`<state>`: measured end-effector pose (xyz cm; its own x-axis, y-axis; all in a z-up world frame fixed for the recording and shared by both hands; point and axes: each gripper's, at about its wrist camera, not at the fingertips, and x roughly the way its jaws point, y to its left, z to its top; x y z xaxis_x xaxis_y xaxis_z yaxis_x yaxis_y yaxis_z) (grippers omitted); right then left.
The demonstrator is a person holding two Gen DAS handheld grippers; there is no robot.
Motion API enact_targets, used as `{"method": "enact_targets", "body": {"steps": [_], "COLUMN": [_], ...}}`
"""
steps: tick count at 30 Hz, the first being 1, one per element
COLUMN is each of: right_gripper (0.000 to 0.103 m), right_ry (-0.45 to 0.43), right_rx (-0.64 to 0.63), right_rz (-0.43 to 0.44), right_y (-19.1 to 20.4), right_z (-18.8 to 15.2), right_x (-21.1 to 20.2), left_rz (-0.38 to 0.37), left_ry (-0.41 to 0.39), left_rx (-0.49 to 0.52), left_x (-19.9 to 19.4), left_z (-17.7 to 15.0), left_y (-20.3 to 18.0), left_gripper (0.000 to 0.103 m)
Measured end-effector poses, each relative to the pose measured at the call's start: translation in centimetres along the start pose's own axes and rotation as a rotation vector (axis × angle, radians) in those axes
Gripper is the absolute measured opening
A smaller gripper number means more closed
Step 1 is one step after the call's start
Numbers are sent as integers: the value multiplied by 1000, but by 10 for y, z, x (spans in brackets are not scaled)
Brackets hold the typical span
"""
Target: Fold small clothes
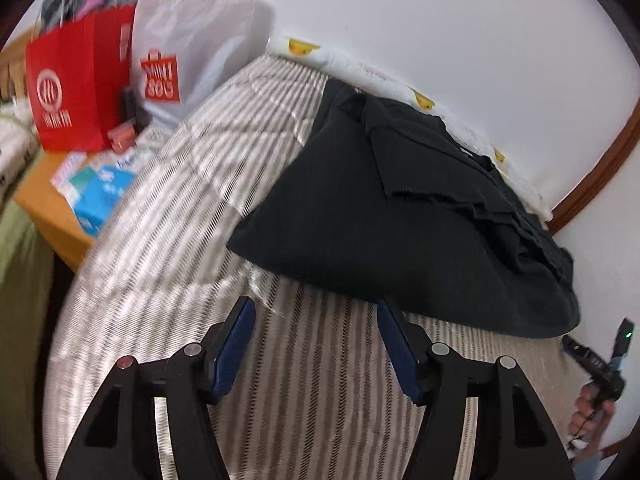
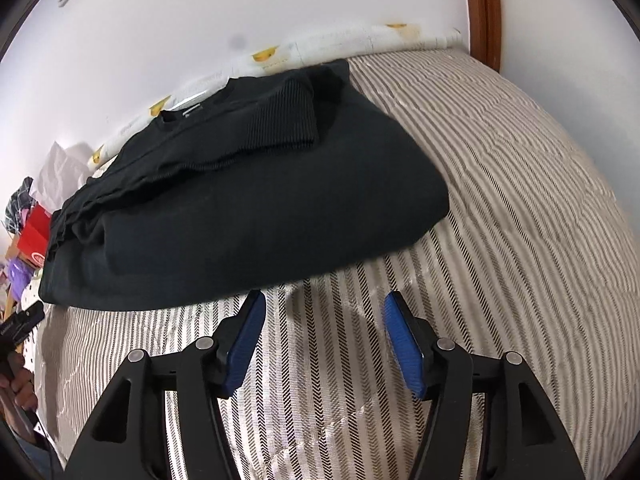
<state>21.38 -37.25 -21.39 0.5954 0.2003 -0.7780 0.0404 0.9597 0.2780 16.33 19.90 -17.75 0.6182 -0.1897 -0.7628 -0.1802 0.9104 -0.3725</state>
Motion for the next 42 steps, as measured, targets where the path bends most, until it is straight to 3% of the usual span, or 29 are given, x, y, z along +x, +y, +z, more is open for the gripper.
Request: {"method": "enact_targets", "body": {"steps": [5,11,19,21,23,24,25,27,31,42], "right_gripper": [70,73,81,80,69,46,35,27,20,19], "right_ry": [-20,-28,-34,-53,-62,-55,-51,-63,-69,-56], "right_rx": [86,176,236,244,238,225,218,212,166,56], "right_rz": [5,51,57,55,53,65,94,117,129,100], "right_y": [-9,-15,-17,-15,-14,-13,-14,-16,-16,-23], "right_z": [10,28,40,42,43,44,45,44,38,-24], "right_x": [-3,3,23,25,27,28,28,22,9,-48], "left_rz": [-106,-127,-75,-24,20,2,4,21,34,58], "left_ry": [5,-5,-22,-23,-23,-22,-33,-43,-43,-19], "left_rx": [-42,-71,-72,-58,-47,-37,-25,-2,3,75], "left_x": [11,27,37,38,38,37,33,28,15,-35], "left_z": [7,21,33,33,33,33,32,30,22,-44], "left_y": [-2,-13,-26,-30,-32,-33,-35,-38,-40,-37], "left_gripper": [61,61,59,49,22,16,13,12,11,12]}}
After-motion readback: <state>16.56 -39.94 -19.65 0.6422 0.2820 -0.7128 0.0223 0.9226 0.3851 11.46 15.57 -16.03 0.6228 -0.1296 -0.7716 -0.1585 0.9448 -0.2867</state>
